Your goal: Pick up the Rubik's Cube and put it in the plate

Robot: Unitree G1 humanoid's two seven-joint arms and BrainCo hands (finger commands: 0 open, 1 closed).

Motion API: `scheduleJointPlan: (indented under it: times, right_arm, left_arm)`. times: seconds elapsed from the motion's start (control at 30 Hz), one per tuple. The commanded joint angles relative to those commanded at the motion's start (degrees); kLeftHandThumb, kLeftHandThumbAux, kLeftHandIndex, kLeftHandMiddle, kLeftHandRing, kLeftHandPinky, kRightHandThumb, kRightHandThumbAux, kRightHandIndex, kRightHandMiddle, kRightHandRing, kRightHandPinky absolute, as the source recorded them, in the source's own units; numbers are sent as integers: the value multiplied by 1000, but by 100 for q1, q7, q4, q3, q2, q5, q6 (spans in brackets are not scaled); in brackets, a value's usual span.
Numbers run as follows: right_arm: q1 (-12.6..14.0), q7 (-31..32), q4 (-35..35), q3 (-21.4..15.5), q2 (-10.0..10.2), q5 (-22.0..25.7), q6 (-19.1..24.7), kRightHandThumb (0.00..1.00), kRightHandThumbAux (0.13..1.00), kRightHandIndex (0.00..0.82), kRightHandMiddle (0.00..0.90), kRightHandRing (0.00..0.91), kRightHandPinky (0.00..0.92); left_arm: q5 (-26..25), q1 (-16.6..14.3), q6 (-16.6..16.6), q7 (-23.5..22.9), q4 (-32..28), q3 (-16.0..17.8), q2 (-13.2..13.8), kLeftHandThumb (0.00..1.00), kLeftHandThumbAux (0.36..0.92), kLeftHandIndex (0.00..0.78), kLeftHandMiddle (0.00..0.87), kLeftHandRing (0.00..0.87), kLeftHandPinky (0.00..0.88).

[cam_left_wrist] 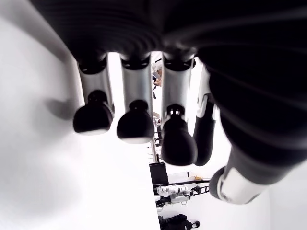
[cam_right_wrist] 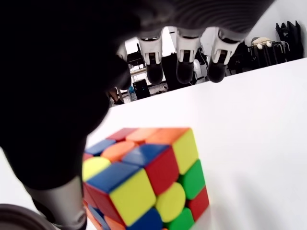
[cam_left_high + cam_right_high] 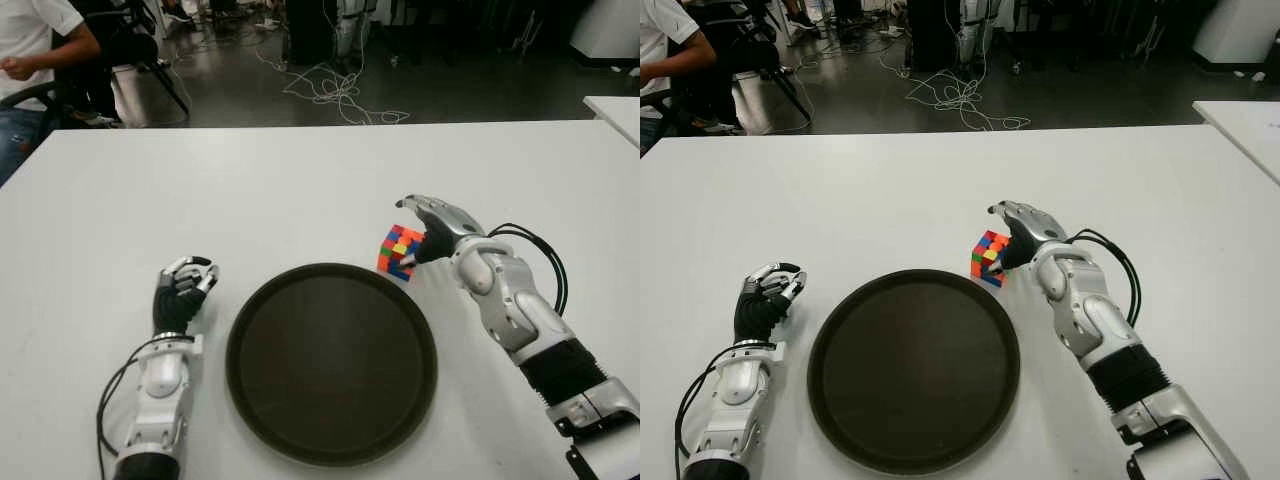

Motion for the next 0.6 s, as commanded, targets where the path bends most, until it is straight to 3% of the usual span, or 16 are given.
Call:
scheduleJointPlan:
  times: [0.6]
  right_arm:
    - [-20, -64, 277, 18, -7, 3, -359, 0, 741, 0, 0, 0, 0]
  left_arm:
    - [60, 13, 71, 53, -40, -24, 4, 703, 708, 443, 815, 836, 816]
